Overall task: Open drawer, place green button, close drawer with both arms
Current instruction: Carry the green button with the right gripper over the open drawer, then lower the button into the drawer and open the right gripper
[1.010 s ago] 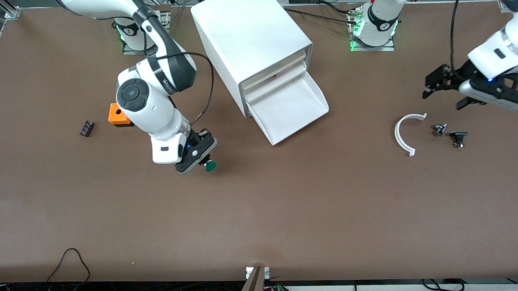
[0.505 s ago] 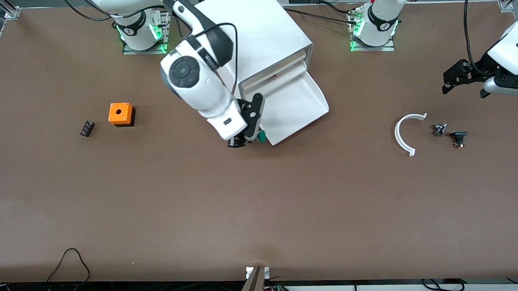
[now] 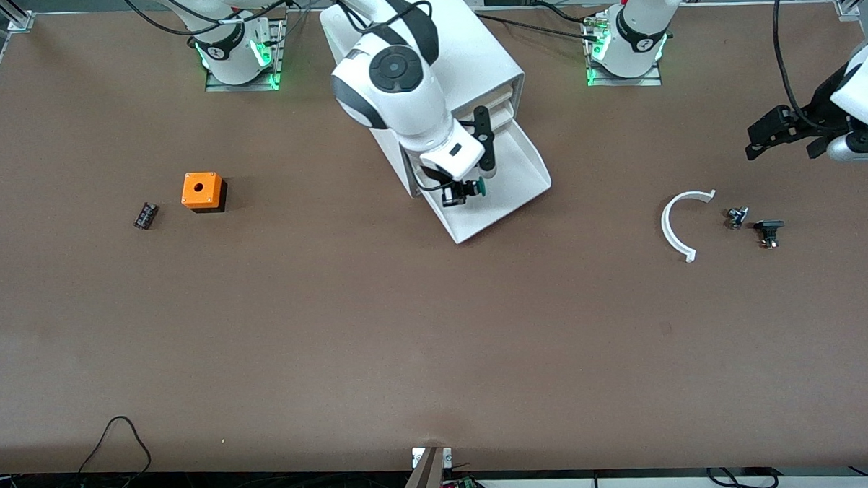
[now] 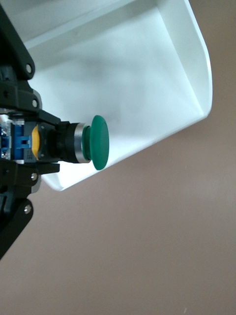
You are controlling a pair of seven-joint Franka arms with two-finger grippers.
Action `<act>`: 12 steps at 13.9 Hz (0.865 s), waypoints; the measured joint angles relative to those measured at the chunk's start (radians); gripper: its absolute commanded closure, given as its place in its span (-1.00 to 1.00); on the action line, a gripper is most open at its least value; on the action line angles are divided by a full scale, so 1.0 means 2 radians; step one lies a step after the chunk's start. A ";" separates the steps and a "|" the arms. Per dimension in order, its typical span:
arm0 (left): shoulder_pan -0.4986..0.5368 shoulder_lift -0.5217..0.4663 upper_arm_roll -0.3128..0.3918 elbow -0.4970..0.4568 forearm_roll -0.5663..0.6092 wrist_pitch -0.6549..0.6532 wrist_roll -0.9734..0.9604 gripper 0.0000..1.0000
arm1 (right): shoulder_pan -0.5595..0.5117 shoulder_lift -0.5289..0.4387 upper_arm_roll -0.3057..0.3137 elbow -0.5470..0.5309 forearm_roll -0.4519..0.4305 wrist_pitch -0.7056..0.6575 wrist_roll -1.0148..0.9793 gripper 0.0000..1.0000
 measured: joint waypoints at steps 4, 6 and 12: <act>0.013 0.022 0.001 0.038 0.000 -0.010 -0.002 -1.00 | 0.030 0.030 0.001 0.001 -0.031 0.000 -0.004 0.69; 0.013 0.029 0.000 0.042 0.000 -0.012 -0.002 -1.00 | 0.041 0.039 0.001 0.001 -0.041 0.000 -0.005 0.69; 0.012 0.051 -0.007 0.044 0.000 -0.013 -0.003 -1.00 | 0.050 0.056 0.001 0.002 -0.060 0.000 -0.003 -0.99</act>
